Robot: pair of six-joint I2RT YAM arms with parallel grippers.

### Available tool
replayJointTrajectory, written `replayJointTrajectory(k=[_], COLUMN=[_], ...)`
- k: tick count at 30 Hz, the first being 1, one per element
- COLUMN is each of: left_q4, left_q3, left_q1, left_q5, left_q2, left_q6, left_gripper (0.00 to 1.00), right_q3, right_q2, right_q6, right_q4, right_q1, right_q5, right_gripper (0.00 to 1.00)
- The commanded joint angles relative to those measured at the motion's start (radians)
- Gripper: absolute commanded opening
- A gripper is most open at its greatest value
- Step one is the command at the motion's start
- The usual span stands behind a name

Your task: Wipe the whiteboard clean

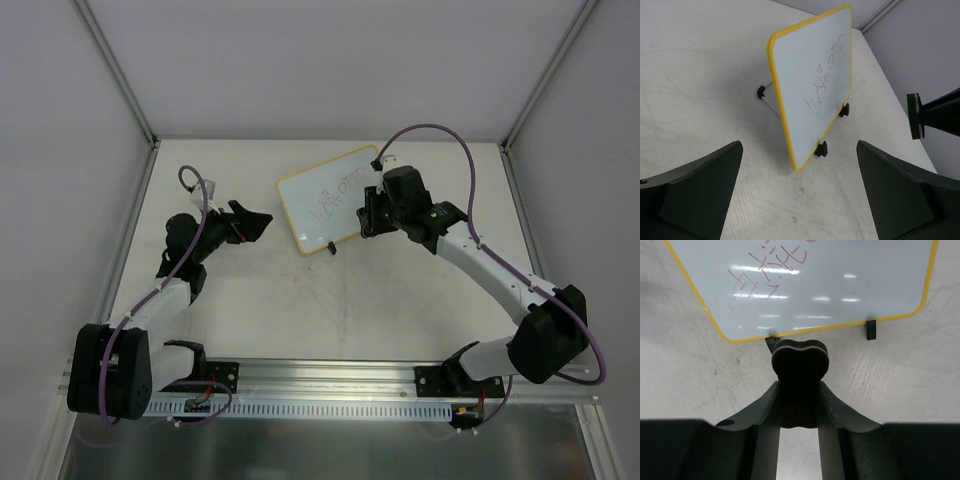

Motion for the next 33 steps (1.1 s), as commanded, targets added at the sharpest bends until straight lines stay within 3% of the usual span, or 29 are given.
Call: replayJointTrajectory(k=[1,10,13,17,21,26,33], left_q4=[0.140,0.185,0.367,0.505,0.762,0.827,0.843], left_q3=[0.051,0.170,0.146,0.212,0.242,0.383,0.454], left_q1=[-0.010,-0.006,0.025,0.089,0.106,0.126,0.122], left_q5=[0.044,0.064,0.103,0.234,0.309,0.427,0.470], left_q2=[0.039,0.186,0.249,0.435,0.597,0.788,0.849], left_q6=[-0.008,0.073,0.032,-0.067,-0.180,-0.262,-0.254], left_gripper=[0.99,0.99,0.99,0.99,0.99,0.99,0.99], right_q3=[0.075,0.102,0.124,0.174,0.173,0.119,0.090], right_q2=[0.039,0.108,0.134,0.151,0.148,0.113,0.107], right_q6=[-0.034,-0.048,-0.063,-0.086,-0.094,-0.124,-0.146], right_q4=[0.016,0.162,0.185,0.191,0.225,0.307,0.323], right_q1=[0.016,0.036,0.036,0.036,0.036,0.036,0.035], right_q5=[-0.026,-0.085,-0.121,-0.178,-0.178,-0.172,-0.136], right_gripper=[0.00,0.00,0.00,0.00,0.00,0.00,0.00])
